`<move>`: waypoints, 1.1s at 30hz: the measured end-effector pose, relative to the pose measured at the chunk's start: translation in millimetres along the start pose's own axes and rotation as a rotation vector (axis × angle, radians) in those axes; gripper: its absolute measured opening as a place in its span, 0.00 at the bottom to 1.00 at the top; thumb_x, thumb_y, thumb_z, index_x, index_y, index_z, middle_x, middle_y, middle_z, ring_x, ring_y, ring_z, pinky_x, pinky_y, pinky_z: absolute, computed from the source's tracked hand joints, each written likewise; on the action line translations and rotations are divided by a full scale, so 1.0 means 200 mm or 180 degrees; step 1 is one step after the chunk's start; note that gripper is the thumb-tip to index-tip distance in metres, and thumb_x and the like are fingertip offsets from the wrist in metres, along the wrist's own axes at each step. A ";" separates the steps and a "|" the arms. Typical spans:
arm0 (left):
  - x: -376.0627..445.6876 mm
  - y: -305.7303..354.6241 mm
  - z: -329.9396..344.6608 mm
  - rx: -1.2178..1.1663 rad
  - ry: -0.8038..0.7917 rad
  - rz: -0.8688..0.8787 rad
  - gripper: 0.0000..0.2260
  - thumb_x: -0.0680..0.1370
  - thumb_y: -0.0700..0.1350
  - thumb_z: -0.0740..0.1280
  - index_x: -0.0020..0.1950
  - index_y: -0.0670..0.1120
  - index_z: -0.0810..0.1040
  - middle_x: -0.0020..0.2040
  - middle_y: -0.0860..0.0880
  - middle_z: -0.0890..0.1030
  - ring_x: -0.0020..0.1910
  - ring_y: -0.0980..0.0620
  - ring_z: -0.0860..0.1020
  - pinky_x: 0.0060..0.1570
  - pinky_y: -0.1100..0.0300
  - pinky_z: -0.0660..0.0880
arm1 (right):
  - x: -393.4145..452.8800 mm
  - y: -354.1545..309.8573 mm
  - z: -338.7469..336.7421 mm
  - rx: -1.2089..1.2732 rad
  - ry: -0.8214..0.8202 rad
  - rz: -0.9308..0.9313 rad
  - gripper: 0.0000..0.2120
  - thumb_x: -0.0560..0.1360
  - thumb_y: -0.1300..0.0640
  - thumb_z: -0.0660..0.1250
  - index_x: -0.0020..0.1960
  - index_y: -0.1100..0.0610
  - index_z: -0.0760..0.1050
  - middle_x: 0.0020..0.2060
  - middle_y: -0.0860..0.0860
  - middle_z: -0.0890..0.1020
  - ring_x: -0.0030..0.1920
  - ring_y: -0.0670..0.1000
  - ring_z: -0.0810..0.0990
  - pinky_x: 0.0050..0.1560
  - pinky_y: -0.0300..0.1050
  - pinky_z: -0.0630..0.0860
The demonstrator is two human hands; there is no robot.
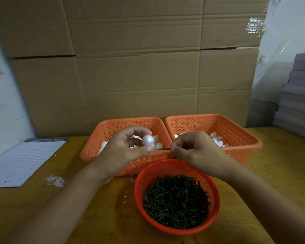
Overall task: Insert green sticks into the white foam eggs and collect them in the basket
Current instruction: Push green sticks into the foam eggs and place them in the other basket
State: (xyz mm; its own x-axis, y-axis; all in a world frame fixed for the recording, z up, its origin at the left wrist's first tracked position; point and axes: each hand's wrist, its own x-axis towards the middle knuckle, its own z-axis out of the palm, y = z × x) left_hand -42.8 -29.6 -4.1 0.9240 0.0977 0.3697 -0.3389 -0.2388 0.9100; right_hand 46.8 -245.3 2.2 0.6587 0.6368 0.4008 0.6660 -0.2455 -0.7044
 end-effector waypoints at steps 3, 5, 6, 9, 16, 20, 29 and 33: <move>0.01 0.00 0.00 -0.0293 -0.0045 -0.0129 0.11 0.70 0.52 0.76 0.51 0.52 0.84 0.46 0.48 0.83 0.44 0.54 0.81 0.40 0.61 0.78 | 0.00 0.00 0.00 -0.0031 0.0005 -0.0003 0.08 0.75 0.59 0.70 0.38 0.51 0.82 0.35 0.50 0.85 0.38 0.53 0.82 0.42 0.56 0.79; 0.01 0.01 -0.01 -0.0583 -0.0197 -0.0234 0.13 0.72 0.54 0.75 0.51 0.49 0.83 0.47 0.48 0.82 0.42 0.54 0.79 0.40 0.61 0.77 | 0.00 -0.01 0.00 -0.0053 0.0010 -0.0018 0.08 0.75 0.59 0.70 0.39 0.52 0.82 0.35 0.50 0.85 0.38 0.52 0.83 0.43 0.55 0.79; 0.01 0.01 -0.01 -0.0723 -0.0268 -0.0281 0.14 0.73 0.54 0.74 0.53 0.48 0.82 0.47 0.48 0.82 0.42 0.54 0.79 0.40 0.61 0.77 | 0.00 -0.01 0.00 -0.0064 0.0009 -0.0029 0.07 0.75 0.59 0.70 0.39 0.52 0.82 0.35 0.50 0.85 0.38 0.52 0.83 0.43 0.55 0.79; 0.01 0.01 -0.02 -0.1113 -0.0296 -0.0432 0.17 0.75 0.52 0.72 0.59 0.44 0.80 0.48 0.45 0.81 0.41 0.51 0.79 0.40 0.58 0.78 | 0.00 -0.02 0.00 -0.0077 0.0015 -0.0042 0.07 0.75 0.59 0.70 0.39 0.52 0.82 0.35 0.51 0.85 0.39 0.53 0.83 0.44 0.56 0.79; 0.02 0.01 -0.01 -0.1218 -0.0160 -0.0574 0.16 0.78 0.49 0.66 0.63 0.45 0.80 0.45 0.45 0.81 0.39 0.50 0.79 0.38 0.57 0.78 | 0.00 -0.02 0.00 -0.0075 0.0019 -0.0048 0.08 0.75 0.59 0.70 0.39 0.51 0.82 0.35 0.50 0.85 0.38 0.53 0.83 0.43 0.55 0.79; 0.02 0.01 0.00 -0.1173 -0.0157 -0.0615 0.16 0.77 0.51 0.67 0.62 0.44 0.80 0.45 0.45 0.82 0.39 0.50 0.79 0.39 0.58 0.78 | -0.01 -0.02 0.00 -0.0058 0.0033 -0.0045 0.07 0.75 0.60 0.70 0.39 0.53 0.83 0.35 0.51 0.85 0.39 0.55 0.83 0.42 0.55 0.79; 0.00 0.02 0.01 -0.0929 -0.0330 -0.0597 0.11 0.72 0.48 0.76 0.54 0.52 0.83 0.53 0.46 0.85 0.46 0.51 0.83 0.42 0.61 0.79 | -0.02 -0.06 -0.01 0.0234 0.0143 -0.0085 0.07 0.77 0.62 0.69 0.41 0.58 0.83 0.30 0.51 0.82 0.29 0.41 0.75 0.33 0.36 0.71; -0.01 0.03 0.02 -0.0827 -0.0362 -0.0574 0.09 0.74 0.47 0.75 0.53 0.54 0.83 0.56 0.45 0.85 0.47 0.51 0.84 0.41 0.62 0.79 | -0.02 -0.06 -0.01 0.0237 0.0138 -0.0049 0.07 0.77 0.61 0.69 0.41 0.57 0.83 0.31 0.51 0.82 0.29 0.43 0.76 0.33 0.41 0.72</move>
State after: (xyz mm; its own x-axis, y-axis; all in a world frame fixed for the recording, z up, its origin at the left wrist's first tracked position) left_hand -45.0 -34.8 -0.4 0.9821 0.0042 0.1884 -0.1884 0.0282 0.9817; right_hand 36.8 -246.7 11.4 0.6642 0.6075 0.4356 0.6493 -0.1800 -0.7389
